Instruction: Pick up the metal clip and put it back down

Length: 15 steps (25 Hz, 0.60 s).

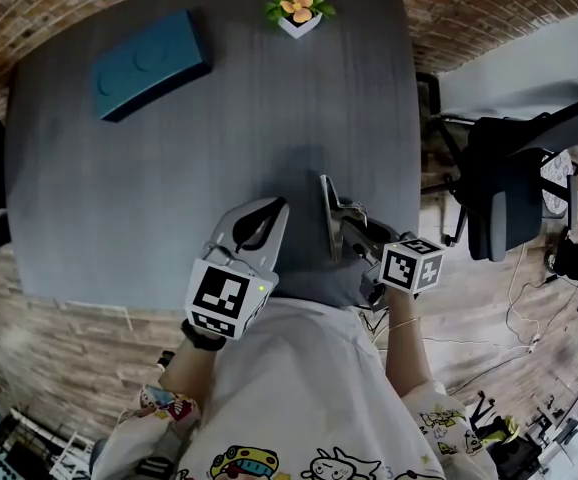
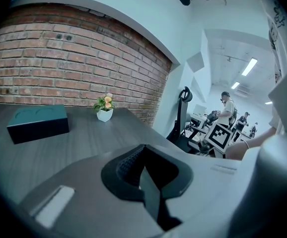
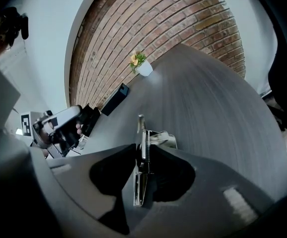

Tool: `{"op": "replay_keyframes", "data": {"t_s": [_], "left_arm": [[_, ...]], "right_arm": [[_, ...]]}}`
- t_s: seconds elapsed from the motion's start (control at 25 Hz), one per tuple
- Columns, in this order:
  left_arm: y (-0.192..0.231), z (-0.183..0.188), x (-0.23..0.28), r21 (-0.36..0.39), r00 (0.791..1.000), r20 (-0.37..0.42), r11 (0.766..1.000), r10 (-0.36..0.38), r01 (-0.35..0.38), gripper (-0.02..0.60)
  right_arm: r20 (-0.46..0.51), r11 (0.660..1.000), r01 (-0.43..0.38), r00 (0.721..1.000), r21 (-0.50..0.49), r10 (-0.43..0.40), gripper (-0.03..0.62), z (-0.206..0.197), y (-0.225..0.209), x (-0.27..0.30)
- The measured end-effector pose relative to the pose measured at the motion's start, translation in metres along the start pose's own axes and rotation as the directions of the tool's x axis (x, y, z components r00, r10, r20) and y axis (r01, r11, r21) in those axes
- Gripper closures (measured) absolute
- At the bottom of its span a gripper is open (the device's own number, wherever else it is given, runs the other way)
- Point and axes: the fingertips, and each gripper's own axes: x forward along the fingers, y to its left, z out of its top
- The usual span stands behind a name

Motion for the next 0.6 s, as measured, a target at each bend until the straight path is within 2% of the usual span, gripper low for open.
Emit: {"op": "replay_keyframes", "data": {"t_s": [0.36, 0.6], "left_arm": [[0.0035, 0.0043, -0.0003, -0.003, 1.0, 0.013, 1.0, 0.012, -0.012, 0.575], [0.0056, 0.0063, -0.0011, -0.007, 0.999, 0.026, 1.0, 0.026, -0.026, 0.575]], "right_arm": [[-0.046, 1.0, 0.021, 0.999, 0.016, -0.02, 0.491, -0.0062, -0.0047, 0.0049], [-0.039, 0.999, 0.024, 0.999, 0.021, -0.024, 0.488, -0.0026, -0.0065, 0.0053]]}}
